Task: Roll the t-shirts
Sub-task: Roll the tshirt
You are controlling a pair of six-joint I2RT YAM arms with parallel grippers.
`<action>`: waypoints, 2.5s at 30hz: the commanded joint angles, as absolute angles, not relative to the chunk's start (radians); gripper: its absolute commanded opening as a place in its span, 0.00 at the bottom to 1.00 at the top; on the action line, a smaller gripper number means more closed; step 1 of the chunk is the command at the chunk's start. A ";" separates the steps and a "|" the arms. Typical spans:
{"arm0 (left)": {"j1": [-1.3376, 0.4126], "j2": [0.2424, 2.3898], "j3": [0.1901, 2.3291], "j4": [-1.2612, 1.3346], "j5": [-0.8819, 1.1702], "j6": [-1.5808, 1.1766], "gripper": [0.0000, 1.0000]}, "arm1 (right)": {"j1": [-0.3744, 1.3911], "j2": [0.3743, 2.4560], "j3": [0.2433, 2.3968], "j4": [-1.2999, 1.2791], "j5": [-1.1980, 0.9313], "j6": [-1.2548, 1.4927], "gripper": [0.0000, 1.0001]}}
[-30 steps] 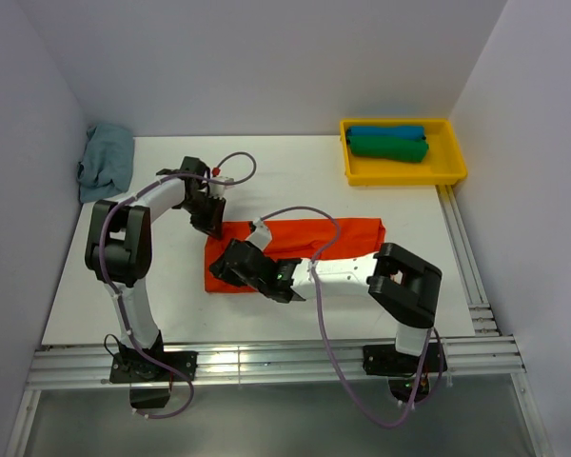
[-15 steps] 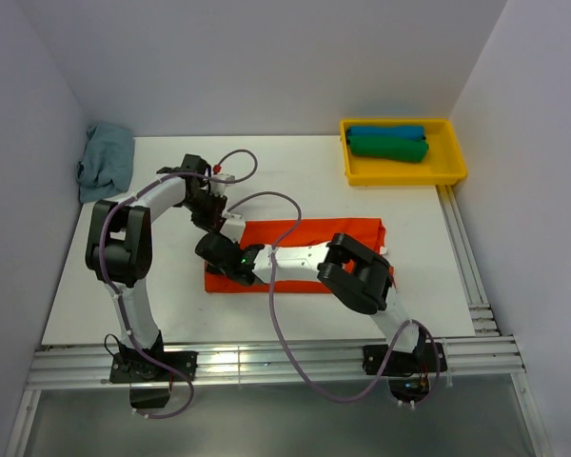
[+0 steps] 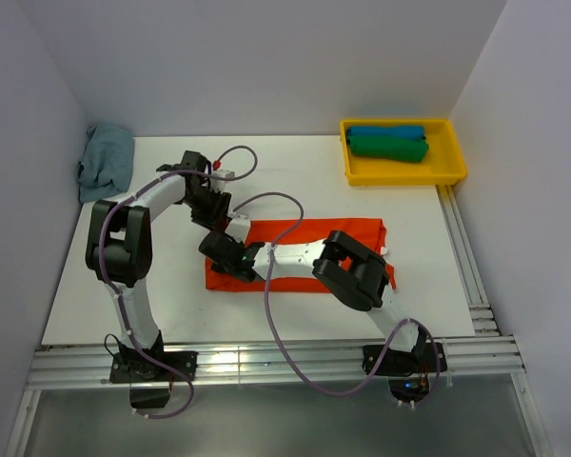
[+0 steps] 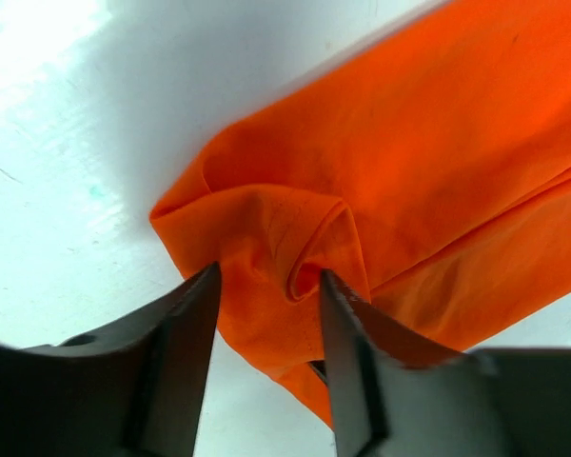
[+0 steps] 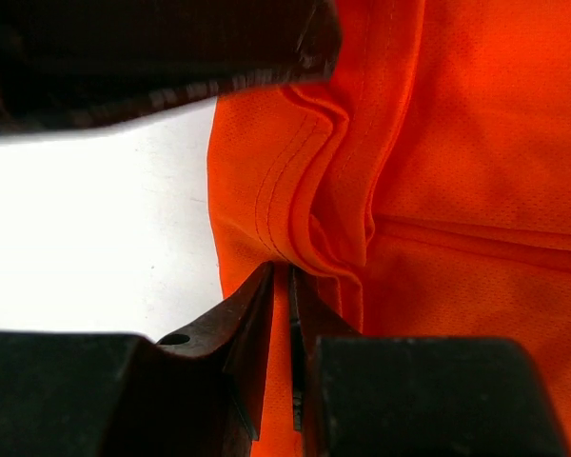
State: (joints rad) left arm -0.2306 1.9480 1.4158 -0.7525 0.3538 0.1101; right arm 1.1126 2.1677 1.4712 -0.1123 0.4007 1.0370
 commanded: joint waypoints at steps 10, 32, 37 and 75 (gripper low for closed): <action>-0.149 1.934 1.557 -0.798 0.362 0.126 0.62 | 1.095 2.094 1.348 -0.003 0.284 1.120 0.18; -0.104 2.043 1.436 -0.809 0.523 0.241 0.65 | 1.063 2.054 1.261 0.112 0.195 1.135 0.16; -0.104 2.059 1.437 -0.781 0.540 0.206 0.42 | 1.063 2.043 1.236 0.138 0.183 1.146 0.16; -0.169 1.964 1.433 -0.778 0.362 0.078 0.00 | 1.144 2.293 1.879 -0.446 0.520 0.861 0.39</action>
